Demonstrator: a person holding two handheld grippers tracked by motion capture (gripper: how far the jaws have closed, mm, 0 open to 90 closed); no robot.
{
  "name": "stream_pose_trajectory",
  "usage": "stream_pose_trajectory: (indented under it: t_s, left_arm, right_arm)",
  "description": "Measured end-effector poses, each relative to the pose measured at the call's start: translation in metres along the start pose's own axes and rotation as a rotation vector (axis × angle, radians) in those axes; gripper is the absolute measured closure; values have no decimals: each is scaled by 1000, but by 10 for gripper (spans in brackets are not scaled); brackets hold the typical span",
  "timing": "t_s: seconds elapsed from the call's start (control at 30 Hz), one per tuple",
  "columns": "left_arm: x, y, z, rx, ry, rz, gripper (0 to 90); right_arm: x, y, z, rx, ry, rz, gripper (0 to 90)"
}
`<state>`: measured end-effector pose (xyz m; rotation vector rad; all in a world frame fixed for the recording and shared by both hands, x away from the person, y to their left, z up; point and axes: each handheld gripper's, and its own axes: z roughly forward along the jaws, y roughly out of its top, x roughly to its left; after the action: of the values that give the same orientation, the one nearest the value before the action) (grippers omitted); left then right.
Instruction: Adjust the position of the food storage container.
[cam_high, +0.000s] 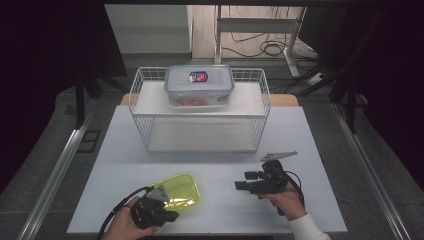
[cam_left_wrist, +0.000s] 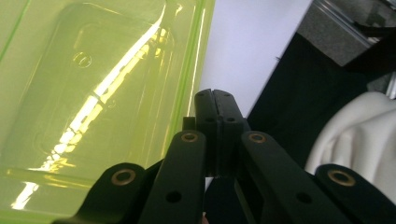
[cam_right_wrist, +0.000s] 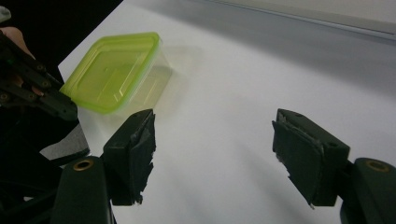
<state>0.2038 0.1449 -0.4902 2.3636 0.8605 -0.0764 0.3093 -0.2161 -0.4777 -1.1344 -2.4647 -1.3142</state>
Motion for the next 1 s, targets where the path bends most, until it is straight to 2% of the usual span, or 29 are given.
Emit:
stream_pose_trajectory:
  t_s: [0.27, 0.37, 0.43, 0.5, 0.57, 0.63, 0.7, 0.8, 0.9, 1.0]
  left_arm:
    - [19, 5, -2, -16, 27, -42, 900]
    - [19, 3, -5, -25, 38, -44, 900]
    - [17, 0, -12, -41, 26, -55, 900]
    - [15, -8, -27, -84, 16, -71, 900]
    - [15, -14, -41, -116, 38, -89, 900]
    - [19, -22, -58, -145, 73, -113, 900]
    - [27, -28, -67, -164, 102, -148, 900]
    - [47, -38, -73, -161, 199, -225, 900]
    - [67, -47, -67, -135, 205, -290, 900]
    - [78, -51, -56, -102, 201, -329, 900]
  right_arm:
    - [0, 0, -1, 3, -5, -3, 300]
    - [0, 0, -1, 1, -6, -2, 300]
    - [0, 0, -1, 2, -5, -4, 300]
    - [0, 0, -1, 1, -5, -4, 300]
    - [0, 0, -2, -2, -3, -4, 301]
    - [-1, 0, -4, -5, -6, -1, 301]
    - [-1, 0, -5, -10, -7, 3, 301]
    - [-2, 1, -5, -13, -10, 3, 302]
    - [-2, 0, -5, -14, -12, 3, 302]
    - [-2, 0, -4, -8, -12, 1, 302]
